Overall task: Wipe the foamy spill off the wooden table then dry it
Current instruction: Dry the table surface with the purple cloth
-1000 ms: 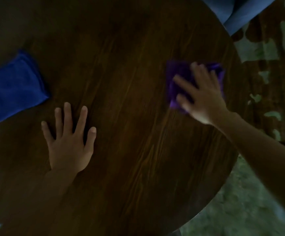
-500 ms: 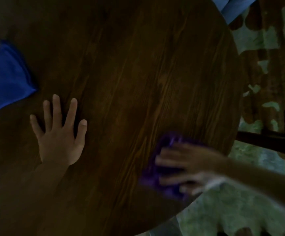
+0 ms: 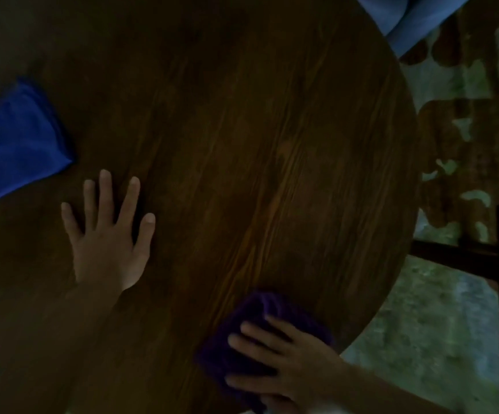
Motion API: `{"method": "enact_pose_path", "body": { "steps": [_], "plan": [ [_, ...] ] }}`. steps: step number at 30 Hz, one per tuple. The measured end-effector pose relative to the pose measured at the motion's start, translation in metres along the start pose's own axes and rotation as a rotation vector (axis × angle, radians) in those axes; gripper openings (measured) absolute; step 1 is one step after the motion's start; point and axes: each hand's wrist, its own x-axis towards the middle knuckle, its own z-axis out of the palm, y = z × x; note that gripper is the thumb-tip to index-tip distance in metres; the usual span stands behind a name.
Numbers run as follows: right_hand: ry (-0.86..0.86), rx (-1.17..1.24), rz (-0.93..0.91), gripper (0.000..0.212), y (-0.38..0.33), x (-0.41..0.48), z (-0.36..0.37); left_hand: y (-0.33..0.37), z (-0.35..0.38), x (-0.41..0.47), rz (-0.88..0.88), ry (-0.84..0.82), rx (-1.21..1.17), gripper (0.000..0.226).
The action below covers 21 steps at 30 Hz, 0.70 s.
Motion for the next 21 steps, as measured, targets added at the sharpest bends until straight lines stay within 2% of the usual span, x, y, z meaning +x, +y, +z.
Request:
{"method": "enact_pose_path", "body": {
  "steps": [1,2,4,6,8,10,11,12,13,14,15,16,19,21],
  "plan": [
    [-0.027,-0.037,-0.126,0.059,0.012,-0.009,0.002,0.000,0.000,0.000,0.002,0.001,-0.002,0.065],
    [-0.031,-0.043,-0.178,0.060,0.036,-0.015,-0.001,0.000,0.000,0.000,-0.001,0.001,-0.005,0.065],
    [0.036,-0.028,-0.103,0.061,0.103,-0.017,-0.015,0.000,0.000,0.001,0.001,-0.007,-0.019,0.066],
    [0.140,-0.032,0.187,0.058,0.182,-0.015,-0.031,-0.002,-0.003,0.000,0.023,-0.017,-0.050,0.068],
    [0.269,0.018,0.677,0.061,0.246,0.000,-0.051,-0.005,-0.009,-0.001,0.047,-0.021,-0.106,0.068],
    [0.314,0.160,1.215,0.065,0.285,0.032,-0.072,-0.009,-0.015,-0.001,0.050,-0.002,-0.136,0.067],
    [0.325,0.237,1.404,0.065,0.293,0.055,-0.082,-0.012,-0.019,0.000,0.039,0.011,-0.134,0.066],
    [0.335,0.282,1.499,0.064,0.294,0.080,-0.090,-0.017,-0.021,0.000,0.027,0.019,-0.120,0.066],
    [0.337,0.290,1.490,0.064,0.287,0.106,-0.097,-0.021,-0.021,0.001,0.015,0.019,-0.097,0.067],
    [0.344,0.240,1.383,0.064,0.273,0.130,-0.098,-0.026,-0.019,0.002,0.001,0.009,-0.072,0.068],
    [0.337,0.165,1.200,0.064,0.250,0.149,-0.094,-0.029,-0.017,0.004,-0.012,-0.007,-0.054,0.068],
    [0.303,0.104,0.948,0.065,0.219,0.164,-0.088,-0.032,-0.014,0.004,-0.024,-0.018,-0.043,0.068],
    [0.057,0.055,0.111,0.063,0.108,0.169,-0.061,-0.036,-0.005,0.005,-0.057,-0.010,-0.043,0.066],
    [-0.085,-0.067,-0.330,0.065,0.068,0.143,-0.047,-0.035,-0.004,0.006,-0.061,-0.002,-0.063,0.064]
  ]
}}
